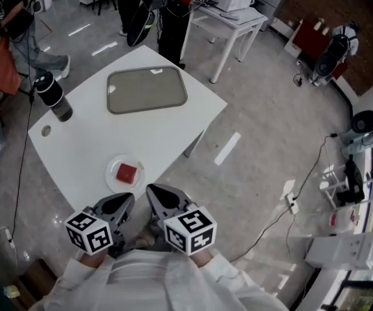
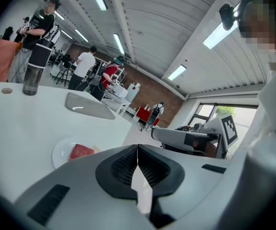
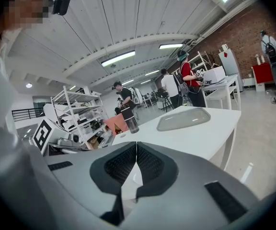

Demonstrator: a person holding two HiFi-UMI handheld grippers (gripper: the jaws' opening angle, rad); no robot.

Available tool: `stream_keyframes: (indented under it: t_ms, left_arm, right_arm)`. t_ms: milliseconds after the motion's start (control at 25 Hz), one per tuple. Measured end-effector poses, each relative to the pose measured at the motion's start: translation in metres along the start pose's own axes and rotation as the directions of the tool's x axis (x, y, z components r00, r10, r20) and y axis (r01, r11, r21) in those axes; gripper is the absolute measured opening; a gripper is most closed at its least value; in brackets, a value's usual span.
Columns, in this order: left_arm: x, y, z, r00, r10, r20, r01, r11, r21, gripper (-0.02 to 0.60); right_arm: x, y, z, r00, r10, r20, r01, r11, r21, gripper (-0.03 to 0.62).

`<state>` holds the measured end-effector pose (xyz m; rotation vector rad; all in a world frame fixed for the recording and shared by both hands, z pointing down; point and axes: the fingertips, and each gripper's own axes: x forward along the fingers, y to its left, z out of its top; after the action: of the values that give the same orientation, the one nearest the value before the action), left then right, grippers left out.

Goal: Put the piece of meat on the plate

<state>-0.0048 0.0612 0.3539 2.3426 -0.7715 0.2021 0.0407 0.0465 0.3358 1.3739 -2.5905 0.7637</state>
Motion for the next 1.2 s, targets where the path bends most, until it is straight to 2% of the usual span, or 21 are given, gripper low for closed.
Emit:
stream_keyframes:
  t_ms: [280,560,920,1200]
  left_arm:
    - [0.036,0.013,0.027,0.998,0.046,0.036,-0.047,0.999,0.008,0.011]
    - [0.054,0.014,0.027,0.997,0.072,0.037,-0.07,0.997,-0.031,0.011]
    - [0.04,0.042,0.036,0.989,0.137,0.054,-0.133,0.989,-0.071,0.011]
    - [0.027,0.064,0.033,0.987,0.161,0.003,-0.16,0.984,-0.082,0.011]
  right_arm:
    - [0.022,-0.028,0.024,0.997,0.074,-0.016,-0.075,0.997,-0.036,0.015]
    - [0.03,-0.043,0.021,0.991,0.111,-0.075,-0.114,0.993,-0.041,0.015]
    - [0.051,-0.04,0.015,0.984,0.128,-0.12,-0.133,0.99,-0.035,0.015]
    - [0.067,-0.036,0.007,0.981,0.116,-0.154,-0.117,0.993,0.004,0.015]
